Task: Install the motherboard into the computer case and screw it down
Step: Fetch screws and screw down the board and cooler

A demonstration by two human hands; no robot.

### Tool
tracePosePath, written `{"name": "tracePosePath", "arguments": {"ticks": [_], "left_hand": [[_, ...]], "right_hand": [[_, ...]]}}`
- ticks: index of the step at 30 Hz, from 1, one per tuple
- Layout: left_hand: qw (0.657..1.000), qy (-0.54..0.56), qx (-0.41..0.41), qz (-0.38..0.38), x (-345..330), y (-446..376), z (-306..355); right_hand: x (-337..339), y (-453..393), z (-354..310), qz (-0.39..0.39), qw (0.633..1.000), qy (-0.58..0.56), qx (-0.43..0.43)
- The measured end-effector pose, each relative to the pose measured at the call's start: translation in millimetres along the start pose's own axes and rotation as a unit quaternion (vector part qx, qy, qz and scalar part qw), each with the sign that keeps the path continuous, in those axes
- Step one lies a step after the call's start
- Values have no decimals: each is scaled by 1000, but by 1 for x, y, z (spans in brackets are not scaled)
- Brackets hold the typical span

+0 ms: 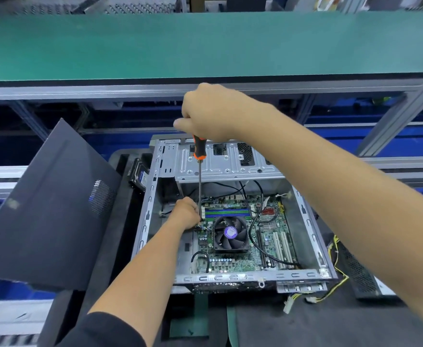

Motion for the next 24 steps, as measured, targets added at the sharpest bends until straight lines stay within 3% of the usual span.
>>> {"name": "tracePosePath", "arguments": {"ticks": [5, 8, 11, 13, 16, 19, 21, 24], "left_hand": [[1000, 16, 4, 11, 1, -2, -3], [999, 37, 7, 8, 1, -4, -5], [999, 49, 9, 10, 1, -4, -6], [998, 56, 7, 10, 0, -5, -6], [999, 48, 6, 5, 0, -5, -6], [999, 45, 11, -3, -2, -8, -9], [999, 47, 15, -14, -5, -10, -10], [998, 53, 21, -27, -6, -12, -11]], "right_hand": [[-12, 8, -5, -120, 989, -77, 44], [-5, 6, -10, -57, 995, -55, 68], [0, 6, 3, -12, 1000, 17, -2], [-4, 8, 7, -46, 999, 23, -5], [-12, 15, -5, -115, 989, -77, 56], [-5, 13, -13, -58, 991, -91, 77], [-4, 10, -10, -19, 998, -40, 38], [-6, 9, -7, -48, 999, 2, 22]]}}
Point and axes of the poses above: each hand's wrist, its own y-axis away from the middle knuckle, its own x-axis out of the back of the hand, z = x × y, the point moved 10 cm from there along -y, towards the middle knuckle, and after that the axes turned 12 degrees about x, right-handed, at the moved point
